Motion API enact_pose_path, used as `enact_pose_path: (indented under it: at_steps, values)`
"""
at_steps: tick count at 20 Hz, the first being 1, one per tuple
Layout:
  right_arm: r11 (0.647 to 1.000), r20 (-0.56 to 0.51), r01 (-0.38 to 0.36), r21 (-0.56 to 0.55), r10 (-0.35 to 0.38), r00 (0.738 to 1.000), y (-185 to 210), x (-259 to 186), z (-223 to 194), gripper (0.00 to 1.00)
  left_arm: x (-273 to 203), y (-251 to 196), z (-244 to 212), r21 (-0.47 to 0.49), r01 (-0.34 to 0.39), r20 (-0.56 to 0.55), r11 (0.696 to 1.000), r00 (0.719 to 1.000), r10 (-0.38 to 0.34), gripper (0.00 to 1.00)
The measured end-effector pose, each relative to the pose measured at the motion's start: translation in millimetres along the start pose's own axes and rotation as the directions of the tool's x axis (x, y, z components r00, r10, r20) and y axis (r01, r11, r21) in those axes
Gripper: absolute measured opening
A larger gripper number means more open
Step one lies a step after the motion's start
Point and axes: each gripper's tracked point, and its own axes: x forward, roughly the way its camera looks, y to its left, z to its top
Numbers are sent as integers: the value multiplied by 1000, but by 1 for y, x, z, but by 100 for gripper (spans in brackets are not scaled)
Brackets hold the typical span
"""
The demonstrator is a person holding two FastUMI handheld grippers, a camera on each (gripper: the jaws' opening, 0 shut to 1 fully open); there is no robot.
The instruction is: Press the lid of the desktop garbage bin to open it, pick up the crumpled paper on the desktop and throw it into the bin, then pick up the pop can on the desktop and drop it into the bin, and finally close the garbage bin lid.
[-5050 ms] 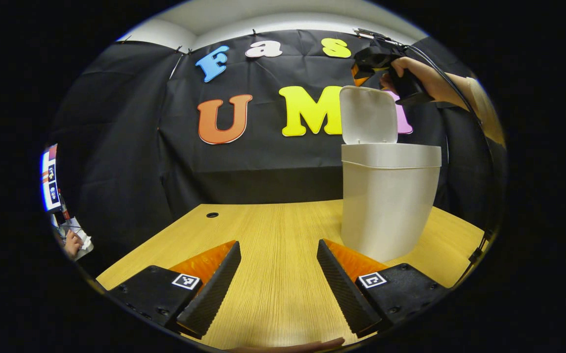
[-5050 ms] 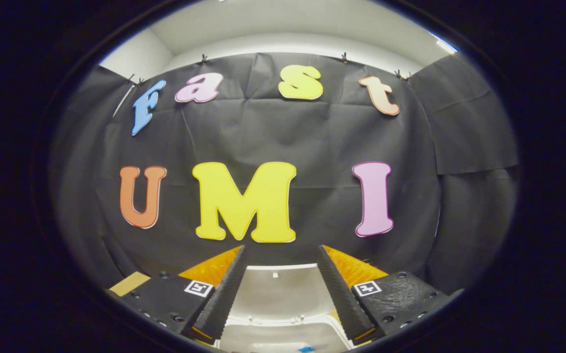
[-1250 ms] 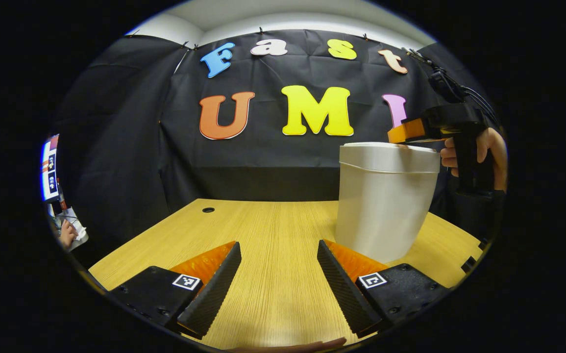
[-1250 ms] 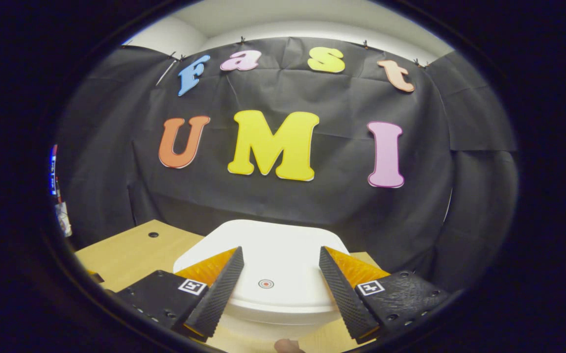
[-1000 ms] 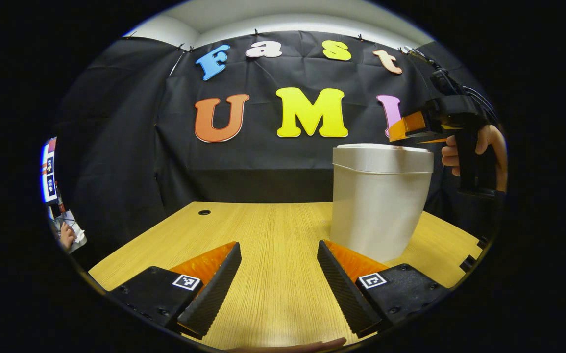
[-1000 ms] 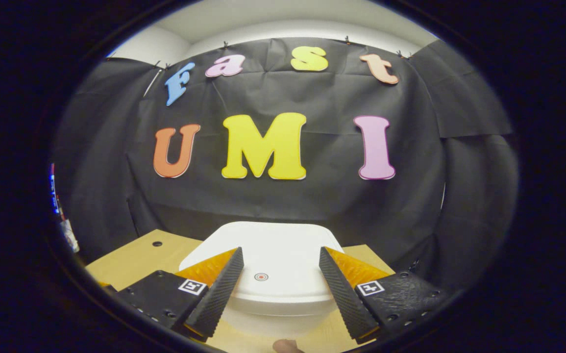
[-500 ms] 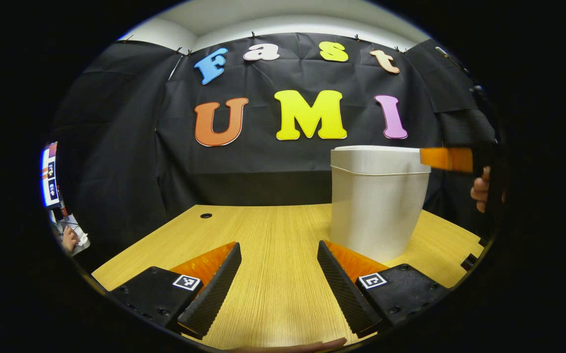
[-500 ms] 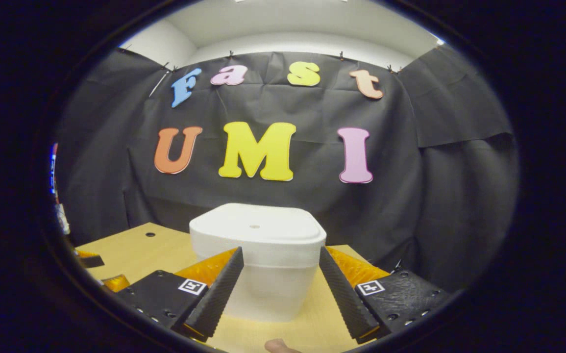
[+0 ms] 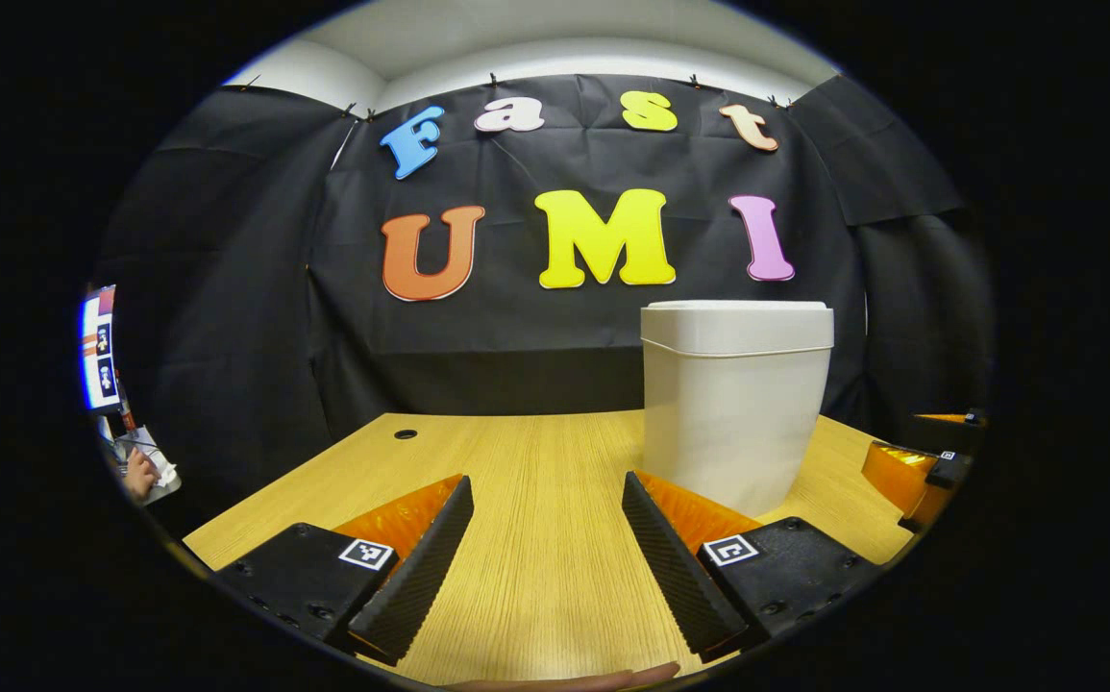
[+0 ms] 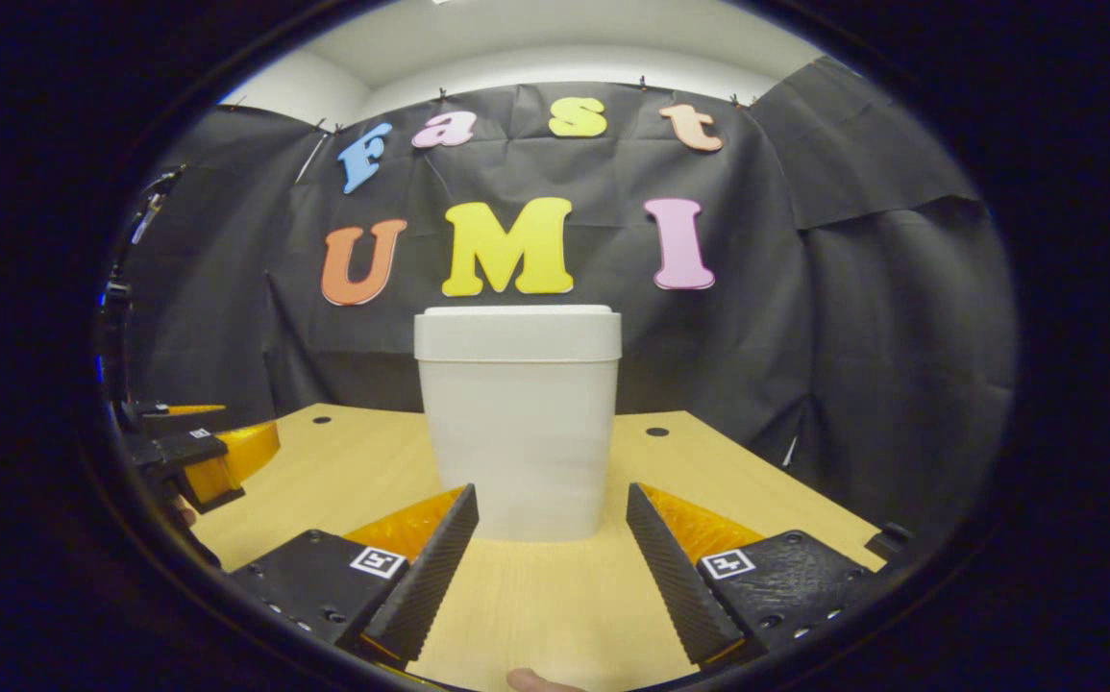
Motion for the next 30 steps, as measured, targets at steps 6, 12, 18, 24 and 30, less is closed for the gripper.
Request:
enact_pose_path:
  at_steps: [6, 12, 18, 24, 30]
  values:
    - [998, -21, 18, 58, -17, 1000, -16, 0, -1, 95, -4, -4, 2, 3, 9, 8, 1000, 1000, -9, 100]
    - [996, -14, -22, 86, 23, 1000, -12, -3, 9, 96, -5, -4, 2, 3, 9, 12, 1000, 1000, -9, 100]
    - [998, -11, -40, 52, 41, 999, -4, -2, 9, 97, -6, -7, 2, 4, 16, 9, 1000, 1000, -16, 100]
    - [996, 32, -14, 86, 11, 999, -16, -5, 17, 97, -7, -5, 4, 5, 1, 15, 1000, 1000, -1, 100]
    - [995, 7, -37, 94, 37, 999, -13, -4, 8, 96, -11, -11, 5, 7, 16, 20, 1000, 1000, -16, 100]
